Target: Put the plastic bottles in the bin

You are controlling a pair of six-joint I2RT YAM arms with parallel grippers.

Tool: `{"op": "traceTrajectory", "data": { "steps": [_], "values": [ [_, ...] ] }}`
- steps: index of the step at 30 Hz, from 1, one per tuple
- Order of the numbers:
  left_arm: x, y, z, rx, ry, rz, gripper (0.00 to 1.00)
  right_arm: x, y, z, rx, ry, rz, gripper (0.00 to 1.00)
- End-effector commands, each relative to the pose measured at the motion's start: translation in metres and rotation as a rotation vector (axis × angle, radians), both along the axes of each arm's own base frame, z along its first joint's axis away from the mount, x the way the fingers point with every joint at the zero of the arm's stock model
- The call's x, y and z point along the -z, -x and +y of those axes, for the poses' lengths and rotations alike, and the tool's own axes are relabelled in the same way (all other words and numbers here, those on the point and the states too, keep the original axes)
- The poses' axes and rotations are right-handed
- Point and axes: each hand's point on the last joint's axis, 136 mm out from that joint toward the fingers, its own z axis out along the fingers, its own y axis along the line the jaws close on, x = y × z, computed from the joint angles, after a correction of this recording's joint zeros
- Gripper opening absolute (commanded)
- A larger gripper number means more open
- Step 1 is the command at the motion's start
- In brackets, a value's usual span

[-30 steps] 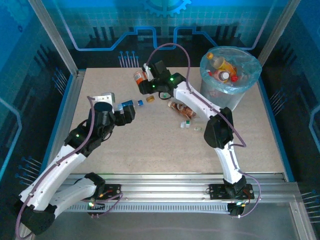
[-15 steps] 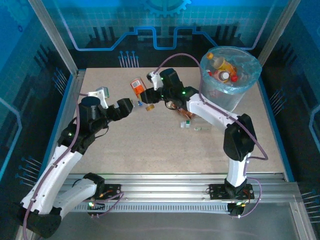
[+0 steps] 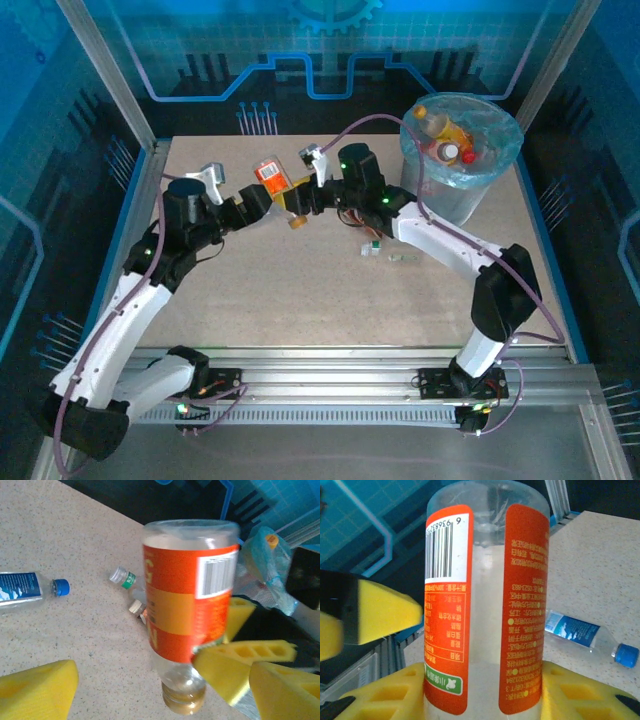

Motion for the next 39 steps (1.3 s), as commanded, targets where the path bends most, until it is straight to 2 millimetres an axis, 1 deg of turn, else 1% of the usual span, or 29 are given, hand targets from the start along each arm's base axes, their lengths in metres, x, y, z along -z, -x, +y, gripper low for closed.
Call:
{"op": "traceTrajectory", "data": {
  "steps": [1, 4, 9, 13, 15, 18, 23, 27, 29, 30, 34, 39],
  "values": [
    [-0.016, -0.003, -0.002, 0.006, 0.035, -0.035, 0.88, -0.027, 0.027, 0.01, -0.1, -0.071, -0.05, 0.39],
    [-0.016, -0.003, -0.003, 0.005, 0.049, -0.043, 0.85, -0.023, 0.036, 0.014, -0.128, -0.045, -0.056, 0.39],
    [-0.021, -0.001, -0.005, 0.019, 0.07, -0.056, 0.84, -0.018, 0.042, 0.018, -0.144, -0.035, -0.05, 0.39],
    [-0.021, -0.001, -0.005, 0.016, 0.071, -0.058, 0.81, -0.019, 0.05, 0.021, -0.174, -0.047, -0.047, 0.39],
    [-0.021, -0.002, -0.003, 0.006, 0.069, -0.058, 0.78, -0.019, 0.054, 0.022, -0.192, -0.048, -0.052, 0.39],
    [-0.018, -0.003, -0.001, -0.011, 0.06, -0.044, 0.67, -0.02, 0.06, 0.021, -0.207, -0.045, -0.062, 0.39],
    [-0.017, -0.004, 0.0, -0.014, 0.055, -0.04, 0.6, -0.017, 0.066, 0.018, -0.22, -0.031, -0.067, 0.39],
    [-0.015, -0.005, -0.002, -0.008, 0.065, -0.025, 0.6, -0.017, 0.07, 0.018, -0.23, -0.029, -0.07, 0.39],
    [-0.014, -0.004, -0.003, -0.005, 0.071, -0.018, 0.65, -0.017, 0.072, 0.018, -0.232, -0.029, -0.075, 0.39],
    [-0.012, -0.004, -0.003, -0.004, 0.071, -0.015, 0.66, -0.018, 0.072, 0.018, -0.232, -0.03, -0.077, 0.39],
    [-0.007, -0.002, -0.004, 0.002, 0.072, 0.001, 0.66, -0.019, 0.076, 0.02, -0.254, -0.033, -0.078, 0.39],
    [-0.006, -0.002, -0.004, -0.001, 0.075, 0.003, 0.62, -0.021, 0.079, 0.021, -0.267, -0.031, -0.09, 0.39]
  ]
}}
